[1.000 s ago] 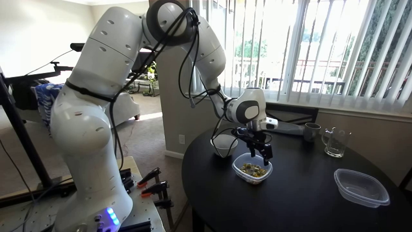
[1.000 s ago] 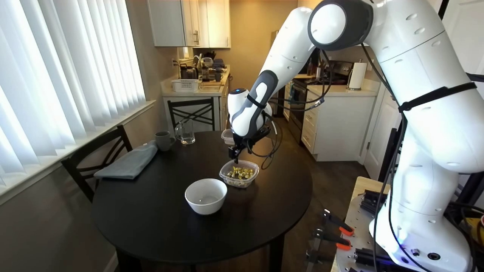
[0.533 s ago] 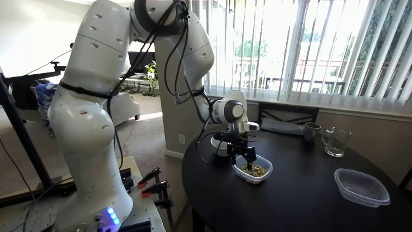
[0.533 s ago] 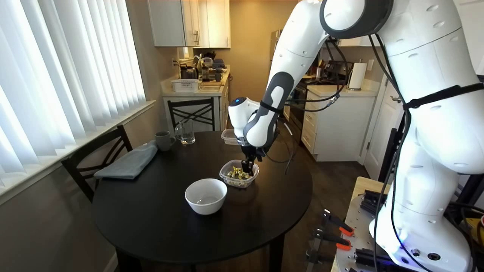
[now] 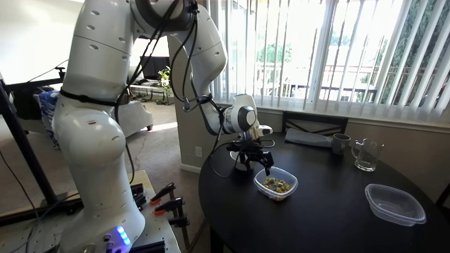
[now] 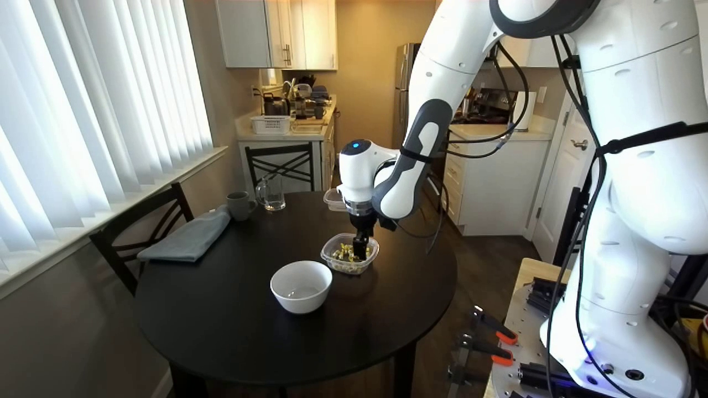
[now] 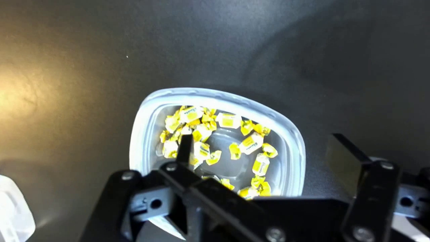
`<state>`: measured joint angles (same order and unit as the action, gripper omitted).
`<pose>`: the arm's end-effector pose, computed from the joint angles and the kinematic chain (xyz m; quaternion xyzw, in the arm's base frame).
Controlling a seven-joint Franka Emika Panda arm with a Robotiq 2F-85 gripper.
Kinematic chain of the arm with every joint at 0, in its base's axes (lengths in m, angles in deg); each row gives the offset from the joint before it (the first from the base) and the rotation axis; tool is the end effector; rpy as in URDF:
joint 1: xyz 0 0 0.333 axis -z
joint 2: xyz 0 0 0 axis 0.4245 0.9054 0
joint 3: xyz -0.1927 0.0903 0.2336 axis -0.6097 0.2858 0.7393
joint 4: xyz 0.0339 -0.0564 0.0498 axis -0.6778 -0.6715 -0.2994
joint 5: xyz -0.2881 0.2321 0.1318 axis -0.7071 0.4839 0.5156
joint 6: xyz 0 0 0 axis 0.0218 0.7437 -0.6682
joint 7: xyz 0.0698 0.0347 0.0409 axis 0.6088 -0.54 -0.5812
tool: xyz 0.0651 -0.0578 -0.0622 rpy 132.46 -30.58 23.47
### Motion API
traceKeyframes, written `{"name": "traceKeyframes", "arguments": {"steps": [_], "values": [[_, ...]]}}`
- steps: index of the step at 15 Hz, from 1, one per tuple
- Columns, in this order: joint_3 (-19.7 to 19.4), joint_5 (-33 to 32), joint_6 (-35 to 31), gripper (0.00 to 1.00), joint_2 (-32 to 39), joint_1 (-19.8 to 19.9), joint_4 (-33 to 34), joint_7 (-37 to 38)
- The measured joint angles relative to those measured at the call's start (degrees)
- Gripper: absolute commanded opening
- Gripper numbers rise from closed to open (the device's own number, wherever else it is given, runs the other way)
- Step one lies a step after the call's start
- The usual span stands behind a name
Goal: Pour the contents of the lunchbox into the white bowl
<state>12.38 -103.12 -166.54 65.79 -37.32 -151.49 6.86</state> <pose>0.5161 0.0007 0.1674 0.9765 0.1548 0.0244 0.1477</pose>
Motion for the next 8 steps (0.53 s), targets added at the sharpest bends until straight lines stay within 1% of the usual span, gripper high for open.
{"name": "traceKeyframes", "arguments": {"steps": [2, 6, 8], "values": [[2.77, 2.34, -0.29, 1.00, 0.21, 2.53, 0.15, -3.69], [11.20, 11.53, 0.17, 1.00, 1.72, 9.98, 0.72, -17.14], [13.92, 13.86, 0.47, 1.00, 2.95, 12.30, 1.60, -21.58]]}}
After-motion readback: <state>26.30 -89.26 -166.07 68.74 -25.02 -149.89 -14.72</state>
